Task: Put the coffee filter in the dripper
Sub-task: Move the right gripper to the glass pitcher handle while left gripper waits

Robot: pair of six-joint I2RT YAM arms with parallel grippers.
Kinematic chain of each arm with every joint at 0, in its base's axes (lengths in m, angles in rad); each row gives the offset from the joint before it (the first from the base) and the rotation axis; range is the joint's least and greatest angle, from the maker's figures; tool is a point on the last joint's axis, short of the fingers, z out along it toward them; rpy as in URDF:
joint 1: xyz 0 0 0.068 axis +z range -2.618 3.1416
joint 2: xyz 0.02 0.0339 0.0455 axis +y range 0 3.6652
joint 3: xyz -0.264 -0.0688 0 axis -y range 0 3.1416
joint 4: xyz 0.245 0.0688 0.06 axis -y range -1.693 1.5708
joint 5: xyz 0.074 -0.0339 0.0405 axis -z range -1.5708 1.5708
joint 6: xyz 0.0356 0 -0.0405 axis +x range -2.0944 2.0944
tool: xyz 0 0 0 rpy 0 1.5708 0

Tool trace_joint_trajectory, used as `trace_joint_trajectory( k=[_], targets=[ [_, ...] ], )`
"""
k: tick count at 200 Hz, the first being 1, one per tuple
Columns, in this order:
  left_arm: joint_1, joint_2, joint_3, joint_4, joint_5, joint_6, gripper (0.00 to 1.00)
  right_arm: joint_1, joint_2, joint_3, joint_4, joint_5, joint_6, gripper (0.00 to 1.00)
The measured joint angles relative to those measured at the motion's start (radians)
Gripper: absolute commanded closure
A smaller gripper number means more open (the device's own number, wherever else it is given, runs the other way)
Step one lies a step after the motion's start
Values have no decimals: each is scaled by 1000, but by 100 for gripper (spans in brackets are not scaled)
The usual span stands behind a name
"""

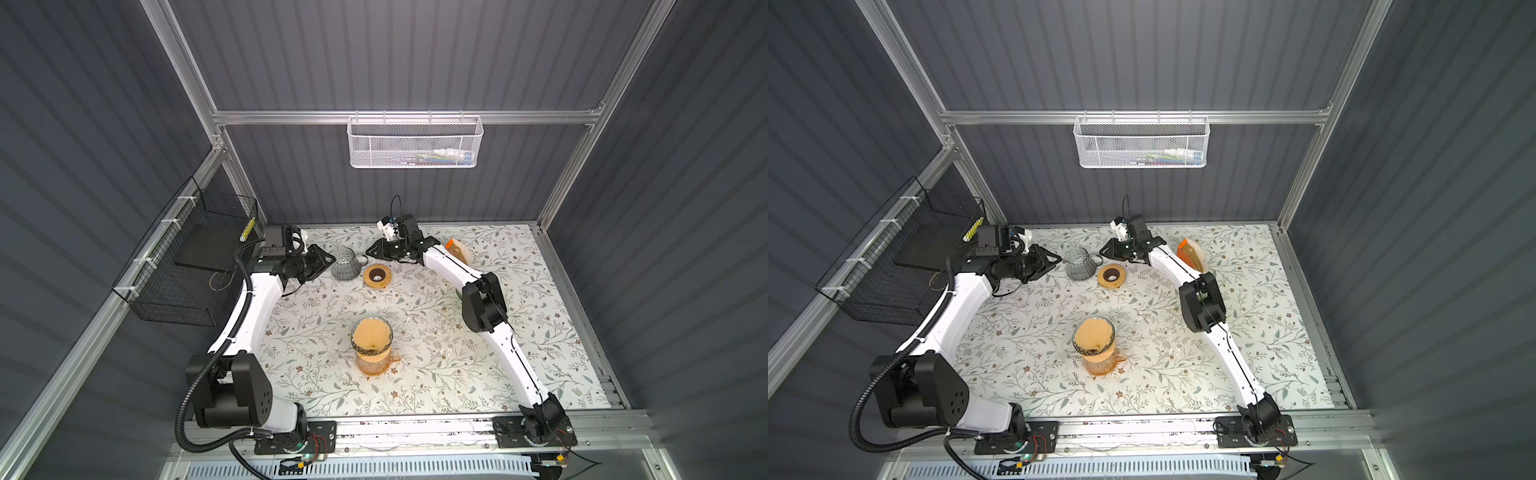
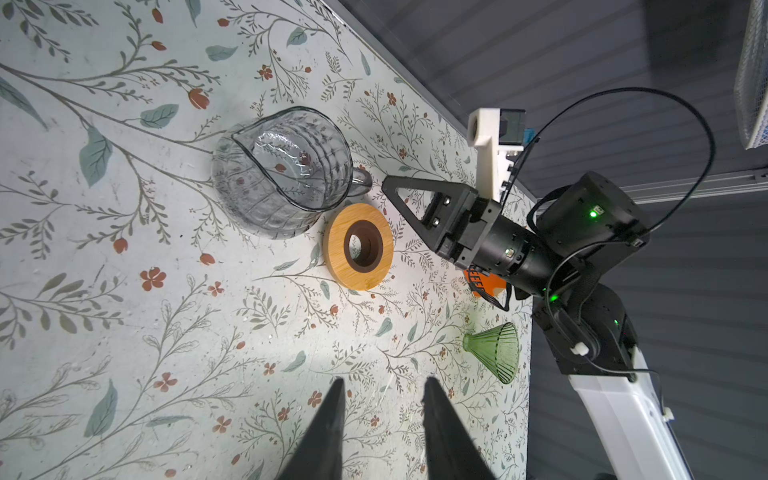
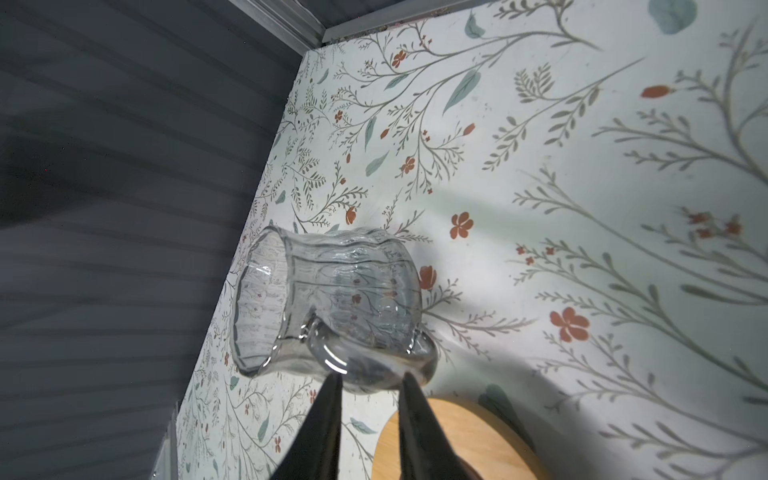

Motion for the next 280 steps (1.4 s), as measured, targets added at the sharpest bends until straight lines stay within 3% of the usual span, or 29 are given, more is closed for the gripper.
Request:
trace_joint_trajectory(
  k=[76, 175, 280],
  targets=[
    [2, 3, 0, 0, 26, 0, 67, 1, 66, 57, 110, 19, 119, 72],
    [6, 3, -25, 1, 33, 8, 67, 19, 81, 58, 124, 13, 148, 74],
    [13, -14, -42, 8, 37, 19, 67, 60, -13, -126, 123, -16, 111, 76]
  ],
)
